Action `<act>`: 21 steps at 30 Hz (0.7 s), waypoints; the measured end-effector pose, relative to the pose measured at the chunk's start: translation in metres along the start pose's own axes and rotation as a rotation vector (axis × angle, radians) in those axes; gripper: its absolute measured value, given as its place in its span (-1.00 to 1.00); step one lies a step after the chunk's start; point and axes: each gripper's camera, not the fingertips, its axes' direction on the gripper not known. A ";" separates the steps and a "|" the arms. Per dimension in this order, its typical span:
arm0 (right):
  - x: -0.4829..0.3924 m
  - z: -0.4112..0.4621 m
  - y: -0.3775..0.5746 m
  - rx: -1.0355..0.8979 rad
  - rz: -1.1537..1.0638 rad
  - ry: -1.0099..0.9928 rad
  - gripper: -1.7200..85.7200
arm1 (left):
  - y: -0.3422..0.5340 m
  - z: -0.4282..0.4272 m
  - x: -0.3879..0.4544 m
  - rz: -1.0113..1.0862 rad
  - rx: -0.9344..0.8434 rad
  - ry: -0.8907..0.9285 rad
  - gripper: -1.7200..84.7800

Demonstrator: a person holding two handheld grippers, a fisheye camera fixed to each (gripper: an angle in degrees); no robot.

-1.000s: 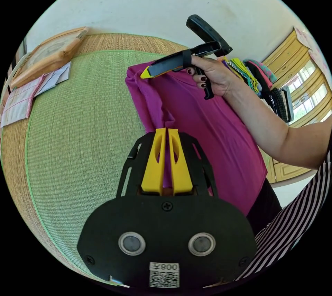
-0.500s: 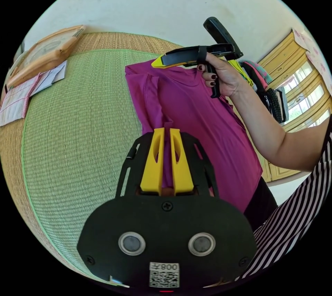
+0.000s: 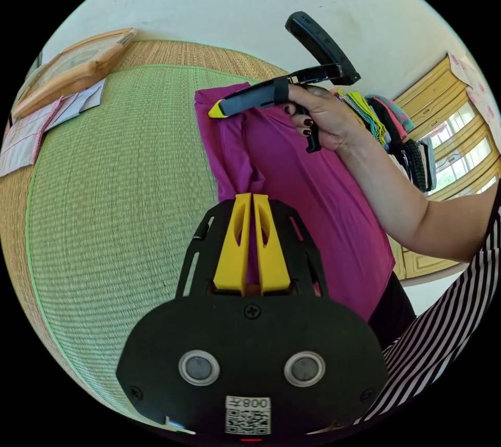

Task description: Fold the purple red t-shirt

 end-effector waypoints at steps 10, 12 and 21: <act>-0.026 -0.007 0.021 0.038 0.038 0.019 -0.96 | -0.005 0.007 0.007 0.000 0.004 0.003 -0.95; -0.037 -0.008 0.017 0.014 0.029 0.029 -0.96 | -0.006 0.010 0.009 0.001 0.004 0.007 -0.95; -0.064 -0.051 0.037 0.103 0.117 -0.006 -0.96 | -0.003 0.014 0.020 0.040 0.028 0.041 -0.95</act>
